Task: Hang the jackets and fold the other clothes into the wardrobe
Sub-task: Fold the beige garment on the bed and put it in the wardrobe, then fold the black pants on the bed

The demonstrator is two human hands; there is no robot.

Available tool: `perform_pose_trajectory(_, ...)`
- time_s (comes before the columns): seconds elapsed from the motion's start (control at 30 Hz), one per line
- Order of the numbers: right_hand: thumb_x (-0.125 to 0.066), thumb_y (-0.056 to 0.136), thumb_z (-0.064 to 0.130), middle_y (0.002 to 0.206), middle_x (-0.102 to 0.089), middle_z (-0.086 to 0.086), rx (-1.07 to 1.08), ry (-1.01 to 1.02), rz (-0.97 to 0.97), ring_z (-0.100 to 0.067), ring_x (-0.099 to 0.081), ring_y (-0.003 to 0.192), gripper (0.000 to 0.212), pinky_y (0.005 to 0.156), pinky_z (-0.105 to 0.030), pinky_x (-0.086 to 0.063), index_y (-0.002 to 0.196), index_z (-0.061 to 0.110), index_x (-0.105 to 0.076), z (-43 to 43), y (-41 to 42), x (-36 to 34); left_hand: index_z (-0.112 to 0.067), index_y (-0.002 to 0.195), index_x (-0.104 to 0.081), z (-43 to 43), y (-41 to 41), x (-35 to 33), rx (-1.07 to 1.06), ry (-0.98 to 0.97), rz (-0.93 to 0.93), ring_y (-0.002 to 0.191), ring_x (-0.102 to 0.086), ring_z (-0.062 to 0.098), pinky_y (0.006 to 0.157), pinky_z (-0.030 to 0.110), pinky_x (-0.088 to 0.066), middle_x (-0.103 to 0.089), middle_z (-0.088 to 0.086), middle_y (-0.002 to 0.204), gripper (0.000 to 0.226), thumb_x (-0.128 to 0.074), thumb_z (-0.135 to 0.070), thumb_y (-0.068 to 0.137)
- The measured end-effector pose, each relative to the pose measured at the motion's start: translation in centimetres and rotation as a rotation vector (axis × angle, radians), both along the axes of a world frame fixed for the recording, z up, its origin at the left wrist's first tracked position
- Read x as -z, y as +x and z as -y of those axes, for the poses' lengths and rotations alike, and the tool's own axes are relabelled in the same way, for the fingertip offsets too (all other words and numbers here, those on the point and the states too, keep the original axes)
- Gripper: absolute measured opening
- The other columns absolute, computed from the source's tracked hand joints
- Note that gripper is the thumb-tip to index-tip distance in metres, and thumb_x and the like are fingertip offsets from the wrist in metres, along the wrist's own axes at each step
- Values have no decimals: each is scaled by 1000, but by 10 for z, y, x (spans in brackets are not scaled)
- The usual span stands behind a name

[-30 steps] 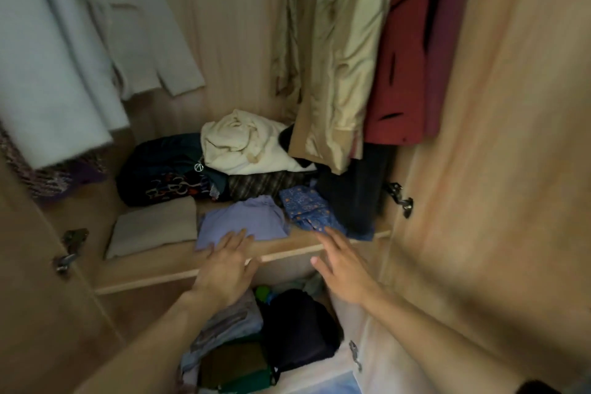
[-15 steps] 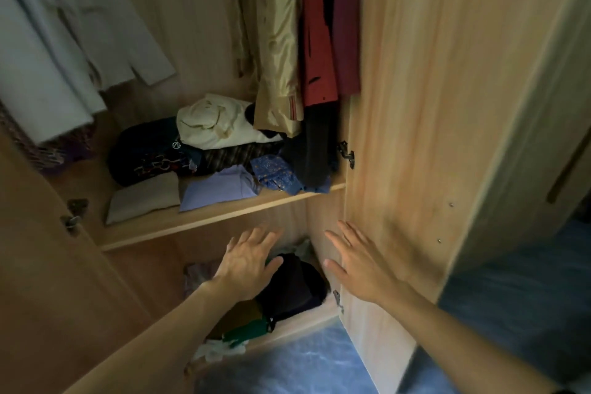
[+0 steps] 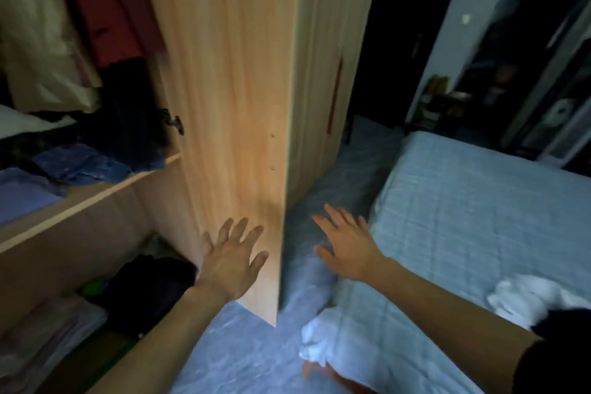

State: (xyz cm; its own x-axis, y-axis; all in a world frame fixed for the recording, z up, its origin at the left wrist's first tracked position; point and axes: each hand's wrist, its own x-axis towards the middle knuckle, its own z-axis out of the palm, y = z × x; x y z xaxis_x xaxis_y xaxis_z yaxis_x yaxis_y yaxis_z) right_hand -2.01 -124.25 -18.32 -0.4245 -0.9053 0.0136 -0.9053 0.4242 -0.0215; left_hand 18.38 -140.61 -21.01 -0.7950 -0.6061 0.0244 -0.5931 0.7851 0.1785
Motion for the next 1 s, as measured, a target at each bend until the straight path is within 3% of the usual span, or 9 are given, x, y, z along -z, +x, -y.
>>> perform_pose_trajectory(0.17,-43,98,53,165,-7,-1,250,6,17,-25,-10,151,66,118,-55,-18,155,31,-17,-111,-36,5,-39,153,-24,-68,-68,9,235,28,2,153,-5,23,118,62,-9,-10,-4,166,57,-27,-60,100)
perform_pose_trajectory(0.37,-42,98,53,166,-6,0,473,-75,87,-25,-8,152,67,119,-55,-16,155,30,-16,-218,-65,11,-42,156,-13,-159,-136,7,433,23,37,153,-5,22,121,55,-10,-2,-5,167,62,-31,-60,100)
perform_pose_trajectory(0.57,-44,99,51,165,-9,2,609,-141,129,-23,-10,151,66,119,-53,-17,155,29,-17,-342,-93,22,-39,155,-20,-268,-207,0,559,-52,4,151,-16,20,119,43,-15,-13,-4,166,61,-32,-61,99)
perform_pose_trajectory(0.77,-42,98,53,165,-13,1,750,-82,120,-23,-14,150,68,118,-50,-21,155,27,-18,-498,-130,44,-37,156,-16,-419,-264,17,697,4,66,153,-6,20,121,53,-8,-4,-4,167,60,-32,-56,102)
perform_pose_trajectory(1.0,-40,100,53,165,-11,-2,928,-107,186,-24,-13,151,67,117,-47,-24,156,24,-17,-631,-149,62,-32,157,-14,-535,-321,32,859,-38,210,153,-6,20,121,56,-9,-3,-2,167,62,-30,-55,102)
